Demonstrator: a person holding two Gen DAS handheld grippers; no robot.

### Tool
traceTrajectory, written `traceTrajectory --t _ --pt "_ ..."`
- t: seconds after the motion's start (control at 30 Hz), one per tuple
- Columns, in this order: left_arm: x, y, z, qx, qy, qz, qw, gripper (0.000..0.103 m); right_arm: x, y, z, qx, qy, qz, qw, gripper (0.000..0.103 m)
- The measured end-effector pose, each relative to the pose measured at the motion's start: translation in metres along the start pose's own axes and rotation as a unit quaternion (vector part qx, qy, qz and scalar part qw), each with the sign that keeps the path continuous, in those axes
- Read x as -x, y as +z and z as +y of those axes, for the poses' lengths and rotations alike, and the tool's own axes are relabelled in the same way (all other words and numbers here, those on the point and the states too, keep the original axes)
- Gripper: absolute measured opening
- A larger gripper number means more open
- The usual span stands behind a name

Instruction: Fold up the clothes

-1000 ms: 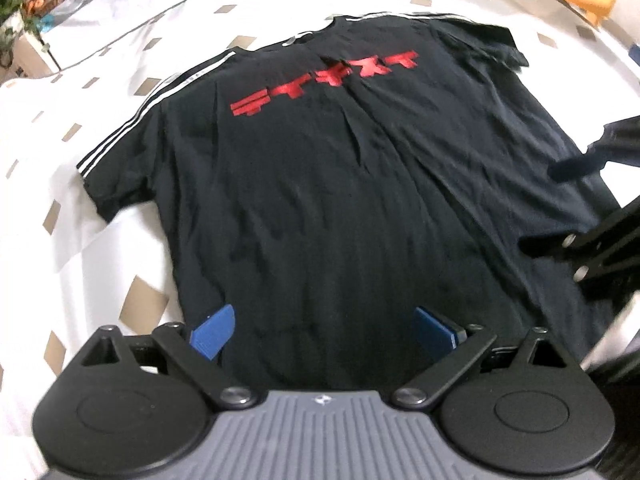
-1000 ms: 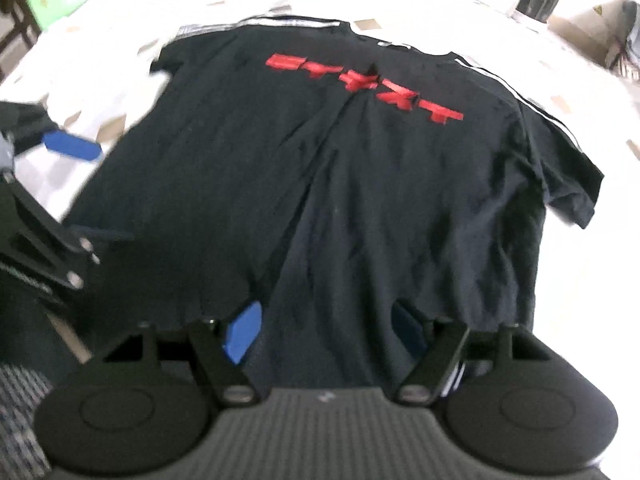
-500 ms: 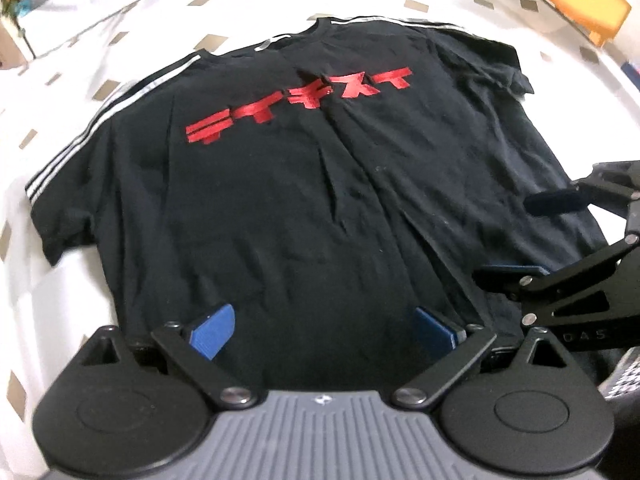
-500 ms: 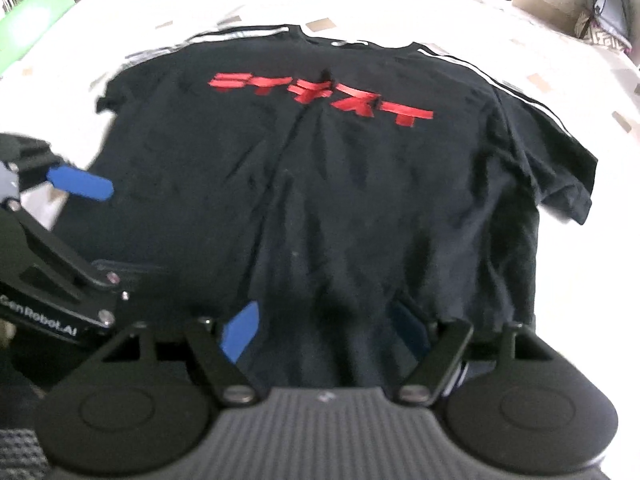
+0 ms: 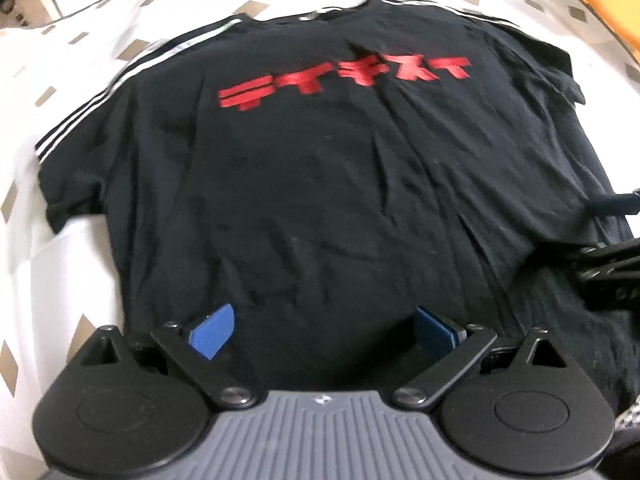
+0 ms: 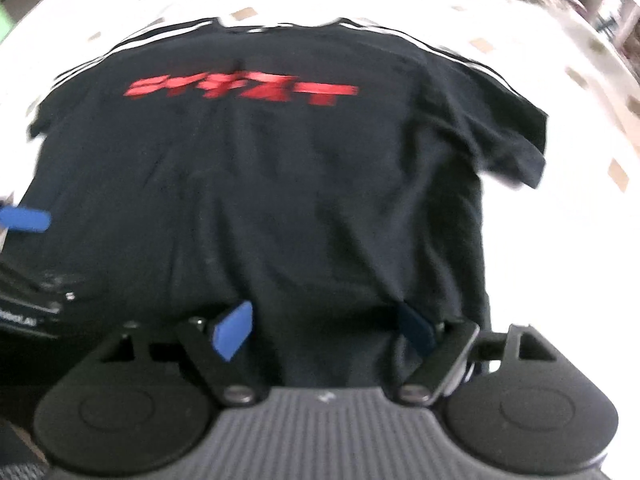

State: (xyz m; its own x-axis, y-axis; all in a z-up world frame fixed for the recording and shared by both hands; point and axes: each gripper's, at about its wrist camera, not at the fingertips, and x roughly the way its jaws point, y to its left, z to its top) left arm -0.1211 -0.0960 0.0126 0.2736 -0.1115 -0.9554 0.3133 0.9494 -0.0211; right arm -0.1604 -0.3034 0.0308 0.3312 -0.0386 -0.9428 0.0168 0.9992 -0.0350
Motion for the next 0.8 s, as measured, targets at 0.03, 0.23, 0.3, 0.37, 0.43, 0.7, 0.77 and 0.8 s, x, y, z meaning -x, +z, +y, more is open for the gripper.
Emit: traceTrajectory --t 0.03,0.23,0.3,0.37,0.43,0.7,0.77,0.8 --pt "0.0 0.001 0.003 0.005 0.003 -0.001 1.0 0.098 0.0 0.001 -0.005 -0.007 -0.011 0.0 1.0 0.08" --pt "-0.003 0.004 0.018 0.033 0.016 -0.001 0.9993 0.101 -0.003 0.002 -0.029 -0.07 -0.012 0.011 0.997 0.08" --pt "-0.004 0.005 0.024 0.043 0.021 0.002 0.9988 0.103 -0.002 0.002 -0.03 -0.074 -0.022 0.008 0.997 0.08" --pt "-0.004 0.006 0.029 0.052 0.024 0.002 0.9983 0.103 -0.001 0.004 -0.031 -0.07 -0.047 0.003 0.996 0.081" --pt "-0.004 0.006 0.031 0.055 0.027 0.001 0.9981 0.103 0.0 0.005 -0.035 -0.075 -0.056 0.001 0.996 0.081" --pt "-0.001 0.006 0.049 0.088 0.045 -0.001 0.9952 0.103 0.0 0.007 -0.038 -0.086 -0.061 0.005 0.994 0.081" --pt "0.002 0.003 0.05 0.085 0.056 -0.006 0.9948 0.103 0.003 0.008 -0.039 -0.088 -0.067 -0.003 0.994 0.079" --pt "0.003 0.002 0.051 0.083 0.062 -0.008 0.9945 0.103 0.005 0.009 -0.039 -0.087 -0.069 -0.01 0.994 0.079"
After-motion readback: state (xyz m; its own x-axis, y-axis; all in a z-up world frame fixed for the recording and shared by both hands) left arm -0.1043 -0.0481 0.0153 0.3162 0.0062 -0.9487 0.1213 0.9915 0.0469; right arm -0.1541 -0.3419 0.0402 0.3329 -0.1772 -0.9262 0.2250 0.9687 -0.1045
